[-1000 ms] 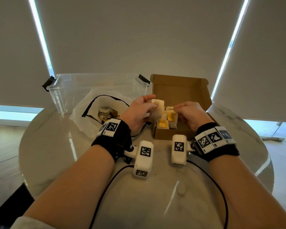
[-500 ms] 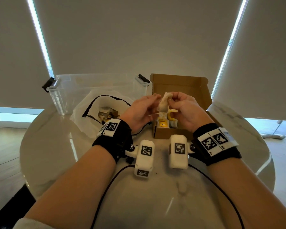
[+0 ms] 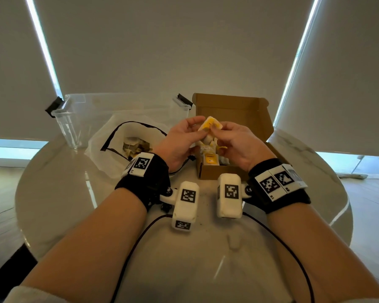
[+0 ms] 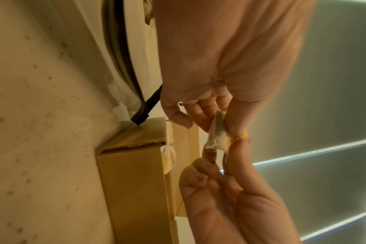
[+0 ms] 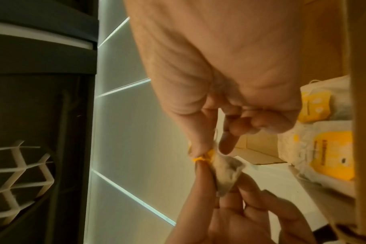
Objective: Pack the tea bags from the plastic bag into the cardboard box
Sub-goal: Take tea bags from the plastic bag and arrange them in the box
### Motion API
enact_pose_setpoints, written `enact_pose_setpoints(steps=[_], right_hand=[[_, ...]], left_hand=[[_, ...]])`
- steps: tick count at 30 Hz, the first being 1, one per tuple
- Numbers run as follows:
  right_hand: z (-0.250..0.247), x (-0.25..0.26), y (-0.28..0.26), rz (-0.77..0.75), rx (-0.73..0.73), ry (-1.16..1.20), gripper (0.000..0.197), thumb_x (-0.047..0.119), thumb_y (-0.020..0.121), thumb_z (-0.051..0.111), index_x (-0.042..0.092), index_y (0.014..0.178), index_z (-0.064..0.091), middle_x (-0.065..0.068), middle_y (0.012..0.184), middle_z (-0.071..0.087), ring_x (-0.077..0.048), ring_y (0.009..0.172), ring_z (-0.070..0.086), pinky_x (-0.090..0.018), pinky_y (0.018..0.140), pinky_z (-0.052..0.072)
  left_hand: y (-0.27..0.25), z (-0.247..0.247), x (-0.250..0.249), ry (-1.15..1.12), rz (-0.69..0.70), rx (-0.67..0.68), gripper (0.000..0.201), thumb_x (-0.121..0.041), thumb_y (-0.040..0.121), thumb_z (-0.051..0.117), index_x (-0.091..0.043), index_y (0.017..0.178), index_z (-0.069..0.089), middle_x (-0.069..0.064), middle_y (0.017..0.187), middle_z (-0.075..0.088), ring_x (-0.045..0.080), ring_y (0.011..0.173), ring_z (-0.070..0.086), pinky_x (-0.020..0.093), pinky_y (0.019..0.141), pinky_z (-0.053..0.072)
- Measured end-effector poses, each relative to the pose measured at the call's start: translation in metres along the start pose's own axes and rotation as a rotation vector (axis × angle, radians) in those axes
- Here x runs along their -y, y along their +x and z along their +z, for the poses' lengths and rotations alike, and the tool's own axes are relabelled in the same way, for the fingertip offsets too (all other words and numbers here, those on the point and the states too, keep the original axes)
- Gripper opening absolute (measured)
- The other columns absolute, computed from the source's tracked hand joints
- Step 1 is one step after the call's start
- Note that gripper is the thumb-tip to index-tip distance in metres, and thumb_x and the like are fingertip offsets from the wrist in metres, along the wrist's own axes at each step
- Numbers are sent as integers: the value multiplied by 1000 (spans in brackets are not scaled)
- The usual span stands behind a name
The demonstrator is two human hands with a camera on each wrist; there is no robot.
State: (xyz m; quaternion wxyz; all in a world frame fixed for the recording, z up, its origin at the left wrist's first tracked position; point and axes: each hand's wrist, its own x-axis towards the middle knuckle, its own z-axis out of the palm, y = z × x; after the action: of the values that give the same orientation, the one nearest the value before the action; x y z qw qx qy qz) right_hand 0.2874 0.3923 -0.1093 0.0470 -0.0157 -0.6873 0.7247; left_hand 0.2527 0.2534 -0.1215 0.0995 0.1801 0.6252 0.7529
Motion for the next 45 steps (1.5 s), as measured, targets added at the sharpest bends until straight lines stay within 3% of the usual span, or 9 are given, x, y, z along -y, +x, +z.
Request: enact_pose_setpoints(steps=[9,14,19,25,30,33,38,41,45], right_hand=[[-31,5,13,64,-324,-343,5,7,92,57,9,96,57,-14,96,65,-19,76,67,-26,60,55],[-30,-1,14,336,-163,-574,15,8,90,59,2,104,60,-10,88,64,-18,75,62,-30,68,53],[-20,-7,23,302,-189,-478,17,-2,89,56,-2,106,55,-15,89,62,-24,82,65,-37,82,56],[-20,-11,28,327,-200,-472,21,-4,87,58,-2,108,60,-13,91,63,-23,94,66,-36,89,54],[-24,-12,29,167,-247,-525,22,2,88,57,-1,109,62,-6,79,58,-12,64,53,-23,58,48],[-17,1,19,-1,-267,-589,18,1,90,52,17,88,61,-3,98,60,-13,84,57,-27,71,52],[37,14,0,-266,-27,-620,18,4,90,56,19,93,64,4,94,60,-7,84,56,-21,73,49],[81,13,-1,-330,227,-695,17,5,89,59,11,102,68,-3,99,66,-13,91,61,-26,84,51],[128,-3,23,-322,451,-931,23,8,87,62,6,109,69,-11,110,67,-21,102,60,-28,87,46]], left_hand=[[4,3,12,497,-83,-20,48,1,84,65,-11,127,47,8,126,49,19,108,53,32,91,49],[1,4,11,489,-124,9,52,11,83,60,-7,130,43,8,127,46,12,97,49,17,65,51],[2,3,11,485,-137,10,50,12,83,58,-7,128,45,11,127,48,19,102,53,28,82,52],[0,0,5,555,-75,21,41,4,87,58,-12,124,48,2,118,51,10,94,56,20,71,53],[-19,-20,-35,581,248,-69,37,11,86,50,-23,96,60,-1,109,64,11,102,60,19,84,51],[-42,-55,-58,716,298,-202,40,7,84,51,-30,89,62,0,114,63,18,101,56,21,70,46],[-65,-111,-73,1380,74,-293,14,-30,86,62,-42,94,64,8,150,29,25,142,8,39,113,8],[-59,-125,-58,1480,-211,-208,35,-60,88,46,-45,117,59,10,159,3,32,143,-16,53,115,-1],[-39,-141,-42,1584,-356,-179,61,-73,77,40,-44,130,46,17,150,22,41,140,2,58,112,12]])
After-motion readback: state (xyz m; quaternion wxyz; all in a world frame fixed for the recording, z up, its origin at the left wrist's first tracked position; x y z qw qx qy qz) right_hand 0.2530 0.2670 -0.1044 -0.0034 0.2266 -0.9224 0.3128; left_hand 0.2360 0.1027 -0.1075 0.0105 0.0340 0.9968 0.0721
